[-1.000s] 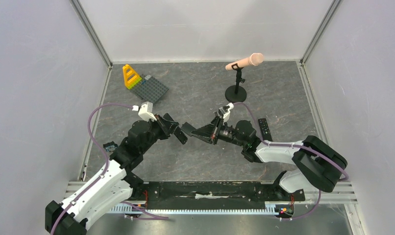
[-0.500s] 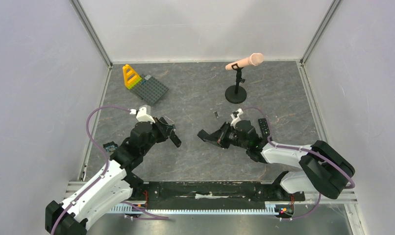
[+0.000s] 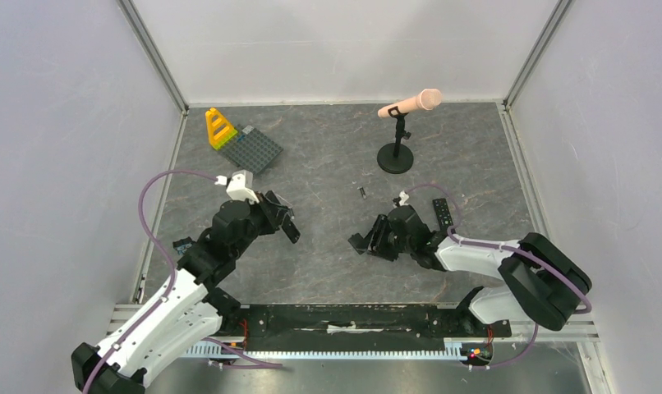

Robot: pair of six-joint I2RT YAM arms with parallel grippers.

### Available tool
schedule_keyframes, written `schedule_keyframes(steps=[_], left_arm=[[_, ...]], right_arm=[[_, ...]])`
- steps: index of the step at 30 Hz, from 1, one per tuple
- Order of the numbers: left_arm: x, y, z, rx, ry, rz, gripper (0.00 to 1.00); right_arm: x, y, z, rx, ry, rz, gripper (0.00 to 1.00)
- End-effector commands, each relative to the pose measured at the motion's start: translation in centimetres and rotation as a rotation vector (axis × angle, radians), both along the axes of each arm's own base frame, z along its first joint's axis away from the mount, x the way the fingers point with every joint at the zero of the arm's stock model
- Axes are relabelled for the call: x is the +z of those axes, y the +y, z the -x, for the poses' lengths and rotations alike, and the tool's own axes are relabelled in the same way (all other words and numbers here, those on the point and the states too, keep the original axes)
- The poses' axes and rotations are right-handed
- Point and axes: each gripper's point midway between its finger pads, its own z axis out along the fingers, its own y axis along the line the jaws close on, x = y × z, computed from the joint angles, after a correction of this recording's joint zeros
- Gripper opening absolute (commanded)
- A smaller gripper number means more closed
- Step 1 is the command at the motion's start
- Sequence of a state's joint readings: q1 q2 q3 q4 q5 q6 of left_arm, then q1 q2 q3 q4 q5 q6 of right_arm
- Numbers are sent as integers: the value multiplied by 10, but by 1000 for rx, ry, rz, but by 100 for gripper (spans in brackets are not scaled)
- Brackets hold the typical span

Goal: Load the batteries into the remote control
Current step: Place the battery cover at the center of the board, then pick up the battery from the center of the board.

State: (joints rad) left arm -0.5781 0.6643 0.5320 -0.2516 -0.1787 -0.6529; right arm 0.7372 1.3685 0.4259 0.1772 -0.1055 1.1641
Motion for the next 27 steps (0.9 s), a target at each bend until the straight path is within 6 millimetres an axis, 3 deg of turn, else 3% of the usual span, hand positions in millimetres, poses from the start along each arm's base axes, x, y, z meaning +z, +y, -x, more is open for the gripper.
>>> schedule_keyframes(steps=[1, 6, 10, 13, 18, 23, 27], left_arm=[[32, 20, -13, 83, -81, -77, 2], [49, 26, -14, 96, -114, -103, 2], [61, 15, -11, 32, -133, -85, 2], [61, 4, -7, -22, -124, -53, 2], [54, -14, -3, -95, -77, 14, 2], [47, -20, -1, -123, -44, 43, 2], [45, -20, -2, -128, -34, 49, 2]], right_arm=[[7, -18, -19, -15, -91, 159, 52], [27, -24, -45, -26, -206, 271, 58], [55, -17, -84, 28, -383, 379, 58], [64, -14, -113, 70, -465, 501, 57], [51, -2, -146, 176, -478, 631, 54], [31, 0, -161, 236, -443, 714, 43], [21, -8, -169, 233, -427, 772, 41]])
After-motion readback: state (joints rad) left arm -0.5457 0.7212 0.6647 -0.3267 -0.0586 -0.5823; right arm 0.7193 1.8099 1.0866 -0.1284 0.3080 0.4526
